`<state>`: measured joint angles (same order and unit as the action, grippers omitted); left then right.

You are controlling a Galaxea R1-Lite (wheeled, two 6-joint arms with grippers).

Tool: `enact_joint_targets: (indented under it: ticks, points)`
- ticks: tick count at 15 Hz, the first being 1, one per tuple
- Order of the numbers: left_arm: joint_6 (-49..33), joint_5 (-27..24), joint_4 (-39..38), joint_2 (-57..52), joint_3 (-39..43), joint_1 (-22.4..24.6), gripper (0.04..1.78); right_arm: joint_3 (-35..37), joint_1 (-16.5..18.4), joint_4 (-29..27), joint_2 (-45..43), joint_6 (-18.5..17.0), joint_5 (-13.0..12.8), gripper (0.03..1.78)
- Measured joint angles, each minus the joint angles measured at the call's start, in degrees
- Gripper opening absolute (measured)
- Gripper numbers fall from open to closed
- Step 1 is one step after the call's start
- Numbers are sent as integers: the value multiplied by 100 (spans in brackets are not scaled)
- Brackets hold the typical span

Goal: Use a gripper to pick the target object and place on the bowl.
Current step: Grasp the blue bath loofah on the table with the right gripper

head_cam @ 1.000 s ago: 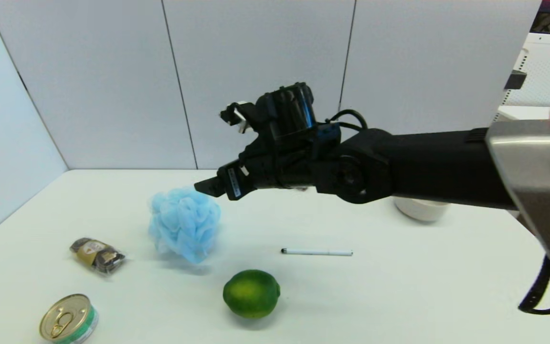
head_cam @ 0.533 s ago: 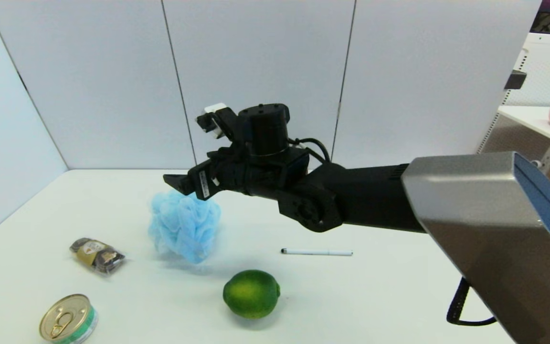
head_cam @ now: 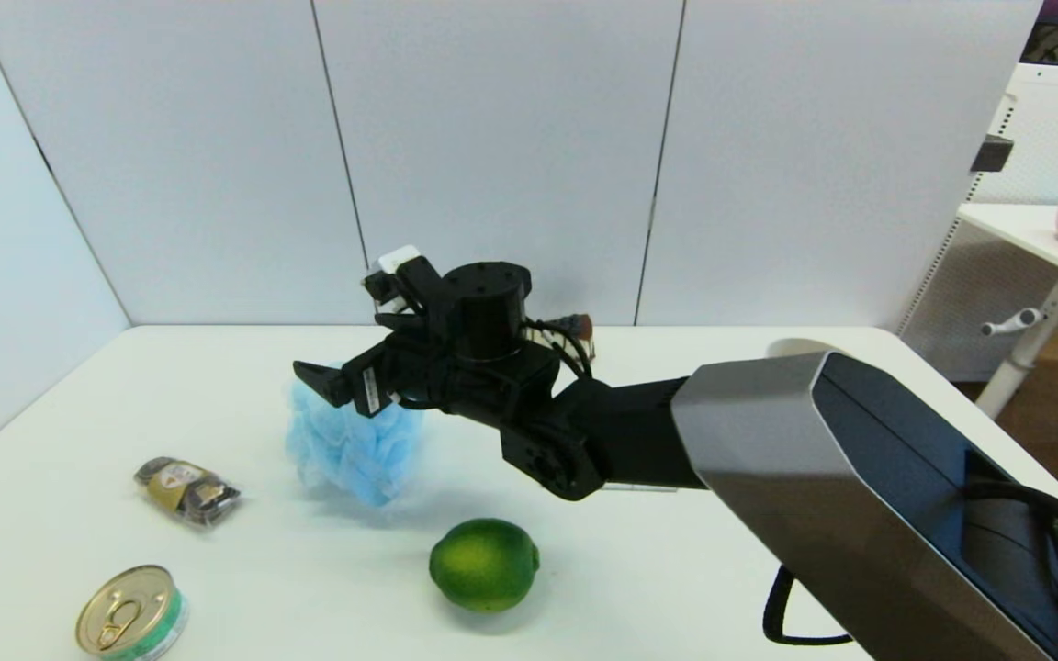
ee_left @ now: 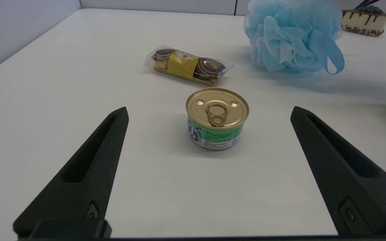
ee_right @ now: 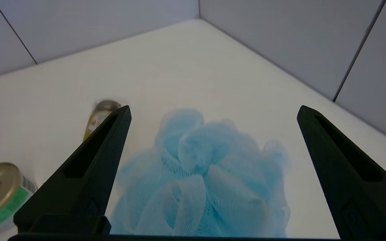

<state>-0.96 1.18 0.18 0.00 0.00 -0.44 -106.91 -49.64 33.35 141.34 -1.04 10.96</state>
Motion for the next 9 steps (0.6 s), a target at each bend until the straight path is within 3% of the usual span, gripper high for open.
enact_joint_targets:
  ticks: [5, 9]
  points:
    - [2, 0, 0, 0, 0, 0, 171, -22, -60, -819, 50, -15, -2, 171]
    - [2, 0, -2, 0, 0, 0, 171, -45, -102, -916, 84, 13, 4, 171]
